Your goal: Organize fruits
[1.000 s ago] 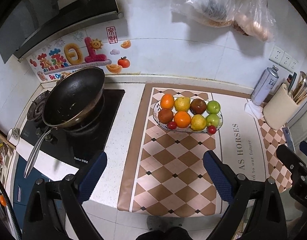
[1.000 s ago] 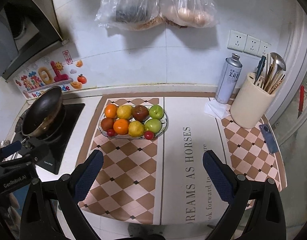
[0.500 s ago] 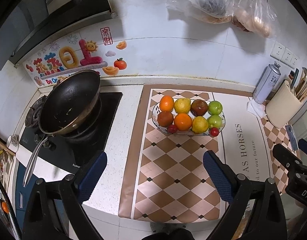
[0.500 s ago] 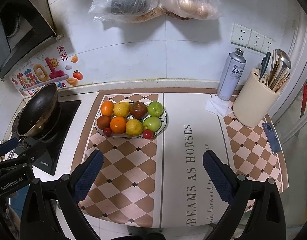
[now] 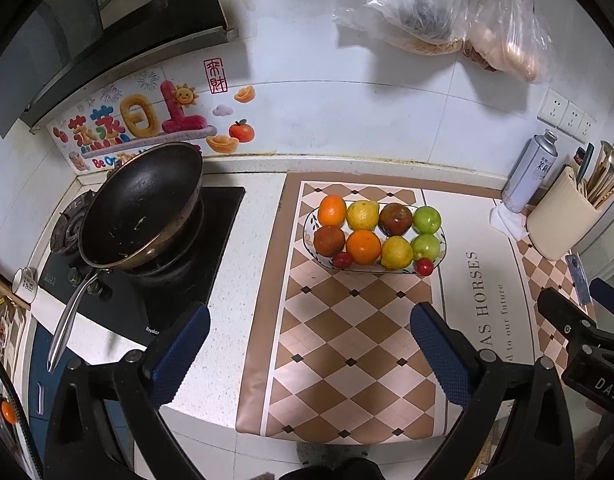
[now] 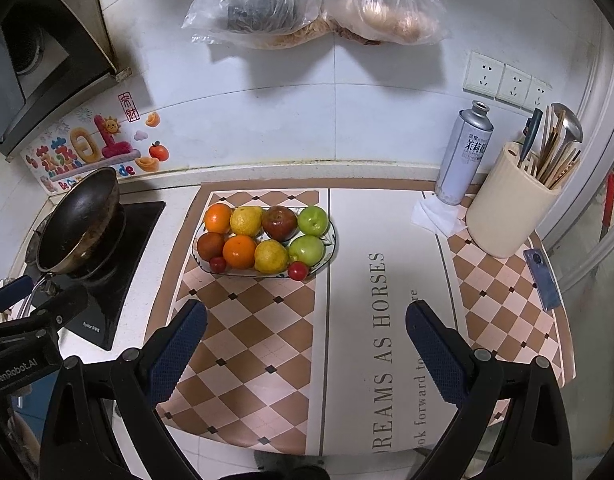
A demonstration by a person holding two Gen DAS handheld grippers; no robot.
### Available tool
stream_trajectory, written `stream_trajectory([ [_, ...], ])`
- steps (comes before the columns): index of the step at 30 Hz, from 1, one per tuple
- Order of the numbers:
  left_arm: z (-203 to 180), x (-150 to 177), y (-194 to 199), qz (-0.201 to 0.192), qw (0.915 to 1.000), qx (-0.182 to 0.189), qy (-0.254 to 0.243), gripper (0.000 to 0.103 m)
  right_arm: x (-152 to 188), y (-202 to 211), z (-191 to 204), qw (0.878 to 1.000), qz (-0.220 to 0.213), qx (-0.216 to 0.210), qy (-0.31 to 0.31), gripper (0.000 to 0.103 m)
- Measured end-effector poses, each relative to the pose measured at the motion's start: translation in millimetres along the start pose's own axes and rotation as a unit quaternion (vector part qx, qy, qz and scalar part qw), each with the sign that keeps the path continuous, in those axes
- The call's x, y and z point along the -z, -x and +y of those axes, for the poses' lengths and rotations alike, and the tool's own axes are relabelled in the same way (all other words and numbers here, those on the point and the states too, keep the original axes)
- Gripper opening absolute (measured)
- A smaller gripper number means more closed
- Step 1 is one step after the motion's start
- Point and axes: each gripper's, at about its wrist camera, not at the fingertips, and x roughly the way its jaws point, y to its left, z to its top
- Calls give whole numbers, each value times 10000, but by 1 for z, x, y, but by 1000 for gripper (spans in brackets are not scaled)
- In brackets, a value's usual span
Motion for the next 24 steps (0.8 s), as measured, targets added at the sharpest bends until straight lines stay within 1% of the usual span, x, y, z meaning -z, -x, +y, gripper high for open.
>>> stream_trajectory([
  [24, -2, 7, 9, -58, 10000, -6, -8, 103, 5, 15, -2, 10000, -41, -56, -10, 102],
])
